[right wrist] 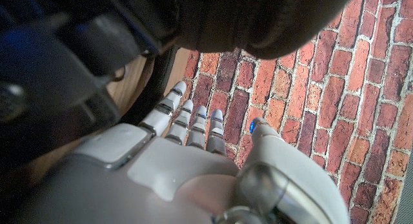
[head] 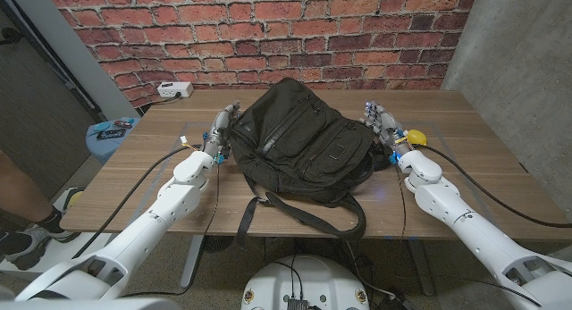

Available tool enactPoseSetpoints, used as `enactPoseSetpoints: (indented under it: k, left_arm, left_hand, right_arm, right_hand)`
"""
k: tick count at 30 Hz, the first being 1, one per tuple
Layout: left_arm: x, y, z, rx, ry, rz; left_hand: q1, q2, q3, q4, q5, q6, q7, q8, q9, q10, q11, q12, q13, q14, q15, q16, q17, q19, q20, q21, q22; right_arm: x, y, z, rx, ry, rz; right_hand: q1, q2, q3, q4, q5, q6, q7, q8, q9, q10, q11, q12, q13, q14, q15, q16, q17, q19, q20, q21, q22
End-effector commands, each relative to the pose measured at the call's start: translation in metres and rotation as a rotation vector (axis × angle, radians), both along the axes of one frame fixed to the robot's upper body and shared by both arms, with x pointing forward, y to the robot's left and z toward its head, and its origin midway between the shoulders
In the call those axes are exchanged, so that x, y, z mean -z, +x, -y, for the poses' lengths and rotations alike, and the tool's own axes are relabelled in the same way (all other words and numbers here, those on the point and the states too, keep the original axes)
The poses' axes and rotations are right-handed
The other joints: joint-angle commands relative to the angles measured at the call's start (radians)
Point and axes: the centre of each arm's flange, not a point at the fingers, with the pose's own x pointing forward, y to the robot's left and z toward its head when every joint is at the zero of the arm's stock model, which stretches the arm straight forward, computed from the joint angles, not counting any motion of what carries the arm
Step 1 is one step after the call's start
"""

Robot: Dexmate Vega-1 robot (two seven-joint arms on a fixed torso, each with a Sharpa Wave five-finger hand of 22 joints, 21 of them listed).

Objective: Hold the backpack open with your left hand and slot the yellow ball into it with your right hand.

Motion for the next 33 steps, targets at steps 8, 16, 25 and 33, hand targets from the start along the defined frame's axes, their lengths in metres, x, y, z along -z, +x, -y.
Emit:
enactPoseSetpoints:
  k: [8,16,25,33]
  left_arm:
    - [0.002,-0.010,-0.003,0.007,0.011,0.002]
    - [0.002,-0.021,-0.006,0.001,0.027,0.013]
    - [-0.001,-0.033,-0.009,-0.010,0.053,0.026]
    - [-0.008,-0.044,-0.009,-0.008,0.068,0.043]
  left_hand:
    - [0.014,-0.003,0.006,-0.004,0.006,0.000,-0.008,0.006,0.002,-0.005,0.002,0.006,0.005,-0.004,0.003,0.003,0.001,0.006,0.001,0.005,0.003]
    - [0.017,-0.004,0.006,-0.007,0.007,0.002,-0.007,0.006,0.002,-0.005,0.001,0.006,0.005,-0.006,0.003,0.002,0.001,0.004,0.001,0.003,0.002]
    - [0.023,-0.006,0.007,-0.013,0.008,0.003,-0.003,0.006,0.002,-0.005,0.002,0.006,0.005,-0.007,0.003,0.002,0.000,0.003,0.003,0.001,0.002]
    - [0.028,-0.008,0.008,-0.020,0.009,0.004,-0.002,0.006,0.001,-0.003,0.004,0.006,0.004,-0.007,0.004,0.001,0.000,0.003,0.004,0.000,0.002]
  right_arm:
    - [0.003,-0.007,-0.002,-0.003,0.006,0.006]
    - [0.000,-0.009,-0.002,-0.005,-0.005,0.022]
    - [0.000,-0.011,-0.003,-0.003,-0.010,0.027]
    - [0.002,-0.011,-0.003,0.001,-0.010,0.028]
  right_hand:
    - [0.007,-0.003,0.009,-0.003,0.004,0.010,0.001,0.005,0.002,0.006,0.003,0.006,-0.001,0.008,-0.033,0.005,-0.001,0.008,-0.039,0.005,0.005]
    - [0.007,-0.005,0.011,-0.005,0.003,0.010,0.002,0.005,0.002,0.005,0.002,0.006,-0.003,0.008,-0.032,0.005,-0.004,0.009,-0.039,0.004,0.005]
    - [0.009,-0.007,0.012,-0.008,0.003,0.009,0.002,0.005,0.002,0.005,0.002,0.006,-0.005,0.008,-0.032,0.005,-0.006,0.008,-0.039,0.003,0.005]
    - [0.008,-0.008,0.011,-0.010,0.002,0.007,0.002,0.004,0.002,0.005,0.004,0.006,-0.007,0.007,-0.032,0.007,-0.007,0.009,-0.038,0.002,0.005]
